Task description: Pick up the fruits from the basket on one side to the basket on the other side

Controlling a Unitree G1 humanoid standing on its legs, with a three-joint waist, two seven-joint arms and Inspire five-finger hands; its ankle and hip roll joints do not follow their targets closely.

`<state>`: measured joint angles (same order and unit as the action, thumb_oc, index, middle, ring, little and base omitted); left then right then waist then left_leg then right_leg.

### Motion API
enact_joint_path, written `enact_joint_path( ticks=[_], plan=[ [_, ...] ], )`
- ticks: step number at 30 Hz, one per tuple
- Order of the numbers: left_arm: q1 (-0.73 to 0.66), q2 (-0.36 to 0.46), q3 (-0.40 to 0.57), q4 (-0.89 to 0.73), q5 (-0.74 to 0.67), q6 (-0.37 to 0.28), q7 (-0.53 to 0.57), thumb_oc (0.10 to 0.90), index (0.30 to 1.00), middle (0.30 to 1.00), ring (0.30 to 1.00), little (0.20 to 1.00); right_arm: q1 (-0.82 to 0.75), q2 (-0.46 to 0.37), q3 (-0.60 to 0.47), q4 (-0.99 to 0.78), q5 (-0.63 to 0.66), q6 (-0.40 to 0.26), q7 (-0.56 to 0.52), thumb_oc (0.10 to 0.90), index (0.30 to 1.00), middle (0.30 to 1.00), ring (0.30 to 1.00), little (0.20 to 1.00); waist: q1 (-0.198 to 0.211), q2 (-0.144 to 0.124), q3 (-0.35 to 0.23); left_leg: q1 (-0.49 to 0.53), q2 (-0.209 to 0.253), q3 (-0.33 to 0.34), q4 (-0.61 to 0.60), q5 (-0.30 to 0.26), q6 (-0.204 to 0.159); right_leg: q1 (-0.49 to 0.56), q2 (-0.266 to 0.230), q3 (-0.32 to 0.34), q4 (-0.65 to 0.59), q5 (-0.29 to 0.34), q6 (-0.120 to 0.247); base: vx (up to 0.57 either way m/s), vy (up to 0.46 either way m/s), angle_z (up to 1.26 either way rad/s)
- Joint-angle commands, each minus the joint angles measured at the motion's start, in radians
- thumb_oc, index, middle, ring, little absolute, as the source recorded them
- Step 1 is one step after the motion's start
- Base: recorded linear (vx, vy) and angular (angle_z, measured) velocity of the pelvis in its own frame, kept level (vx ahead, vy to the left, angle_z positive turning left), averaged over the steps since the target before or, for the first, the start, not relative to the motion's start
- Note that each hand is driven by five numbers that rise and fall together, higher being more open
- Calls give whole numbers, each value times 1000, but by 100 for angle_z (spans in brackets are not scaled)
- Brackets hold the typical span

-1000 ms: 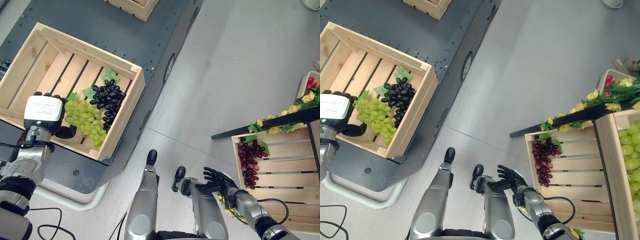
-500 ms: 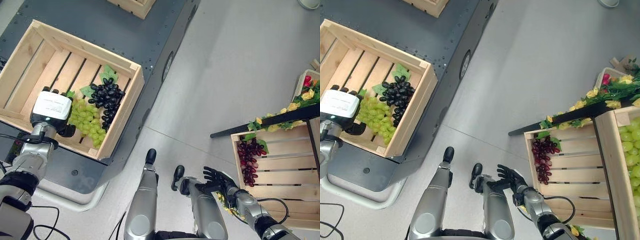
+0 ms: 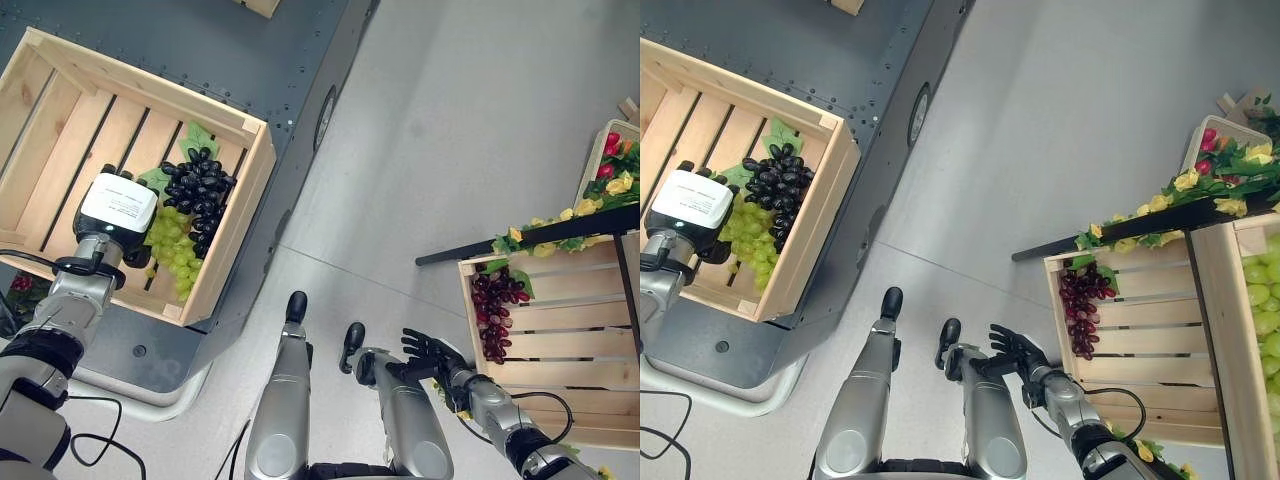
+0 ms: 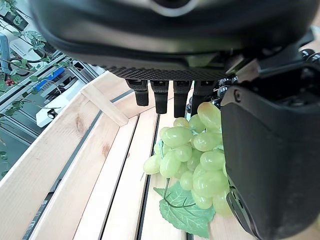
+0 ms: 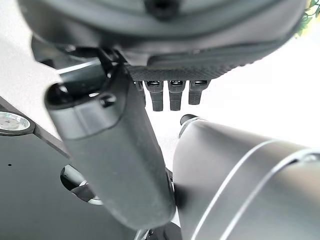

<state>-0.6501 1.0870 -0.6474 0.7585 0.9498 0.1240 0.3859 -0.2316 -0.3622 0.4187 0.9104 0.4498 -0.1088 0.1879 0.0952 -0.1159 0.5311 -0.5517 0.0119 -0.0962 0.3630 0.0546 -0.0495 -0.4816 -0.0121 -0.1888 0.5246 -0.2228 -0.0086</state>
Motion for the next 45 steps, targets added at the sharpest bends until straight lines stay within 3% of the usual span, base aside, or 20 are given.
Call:
enact_joint_path(
  ticks=[1,7,9,11,12,13,14,15,16,18,19,20,27,29,36,40,45],
  plan=[
    [-99,63,65,-5,20,35,-12,800,900,900,900,900,51,-48,39,-50,42,-16,37,800,900,900,900,900,-26,15,-11,-26,-63,97,67,-108,44,52,23,-8,-93,71,16,-1,43,-5],
    [-122,52,37,21,15,19,-51,800,900,900,900,900,40,-49,45,-67,47,-11,26,800,900,900,900,900,-29,10,-11,-25,-63,97,53,-103,49,37,17,-4,-99,83,25,-9,23,-6],
    [-135,51,21,21,19,-2,-82,800,900,900,900,900,36,-51,45,-67,50,-11,25,800,900,900,900,900,-30,9,-11,-25,-62,95,46,-101,50,30,17,-4,-101,86,26,0,0,0],
    [-148,47,2,27,-12,-61,-165,800,900,900,900,900,34,-52,44,-71,47,-11,25,800,900,900,900,900,-33,5,-11,-29,-62,93,43,-101,50,24,17,-4,-105,91,30,0,0,0],
    [-151,47,-2,28,-29,-81,-195,775,862,862,862,862,34,-52,45,-72,46,-12,24,800,900,900,900,900,-33,5,-11,-28,-62,93,42,-101,51,23,17,-4,-106,91,30,-31,4,-1],
    [-158,46,-19,14,-42,-108,-297,574,561,561,561,561,27,-52,39,-69,45,-13,25,800,900,900,900,900,-30,6,-11,-25,-63,94,29,-95,52,18,15,-7,-109,96,32,-34,11,-1],
    [-143,43,-18,-1,-49,-102,-318,532,498,498,498,498,26,-54,35,-77,52,-5,17,800,900,900,900,900,-29,9,-11,-25,-65,91,26,-94,51,16,15,-5,-110,97,35,-31,12,-1],
    [-140,44,-17,-4,-57,-100,-321,532,498,498,498,498,25,-55,35,-79,53,-3,15,800,900,900,900,900,-30,10,-11,-24,-66,91,25,-94,51,16,15,-6,-109,97,35,0,0,0],
    [-137,49,-17,-2,-68,-103,-330,494,441,441,441,441,21,-58,33,-80,55,0,15,800,900,900,900,900,-29,11,-11,-19,-66,89,21,-95,54,13,13,-6,-106,96,35,0,0,0],
    [-146,49,-28,7,-66,-104,-330,489,434,434,434,434,19,-59,33,-80,53,1,17,800,900,900,900,900,-31,11,-11,-18,-66,89,20,-95,54,13,13,-6,-108,98,37,0,0,0],
    [-167,56,-43,20,-84,-106,-319,430,345,345,345,345,19,-61,35,-73,54,-6,20,800,900,900,900,900,-32,10,-11,-15,-63,90,16,-93,54,12,10,-9,-111,101,39,0,0,0],
    [-180,59,-52,23,-91,-102,-322,400,300,300,300,300,20,-61,37,-73,54,-10,18,800,900,900,900,900,-33,9,-11,-13,-63,91,14,-94,55,13,10,-8,-113,103,41,0,0,0],
    [-181,70,-42,18,-127,-90,-316,400,300,300,300,300,24,-53,32,-60,64,-29,29,800,900,900,900,900,-23,2,-11,12,-66,77,-6,-94,56,34,9,-16,-132,110,46,-9,-23,3],
    [-179,70,-41,17,-118,-127,-345,400,300,300,300,300,28,-48,28,-61,65,-31,23,800,900,900,900,900,-20,0,-11,25,-65,76,-13,-94,56,49,9,-19,-144,111,45,-11,-39,8],
    [-137,79,-9,5,-95,-144,-323,400,300,300,300,300,30,-46,15,-63,54,-26,18,800,900,900,900,900,-8,6,-11,115,-76,67,-53,-102,65,128,7,-23,-179,109,47,-3,-15,3],
    [-99,106,25,-22,-71,-145,-293,400,300,300,300,300,42,-54,1,-77,55,-33,22,800,900,900,900,900,-1,22,-11,201,-84,56,-85,-103,65,209,3,-23,-210,107,51,8,-6,0],
    [-23,202,77,-167,21,-119,-364,400,300,300,300,300,75,-81,-7,-191,53,-37,49,800,900,900,900,900,10,49,-62,291,-97,29,-139,-103,63,301,-5,-28,-272,105,51,43,-43,3]
  ],
)
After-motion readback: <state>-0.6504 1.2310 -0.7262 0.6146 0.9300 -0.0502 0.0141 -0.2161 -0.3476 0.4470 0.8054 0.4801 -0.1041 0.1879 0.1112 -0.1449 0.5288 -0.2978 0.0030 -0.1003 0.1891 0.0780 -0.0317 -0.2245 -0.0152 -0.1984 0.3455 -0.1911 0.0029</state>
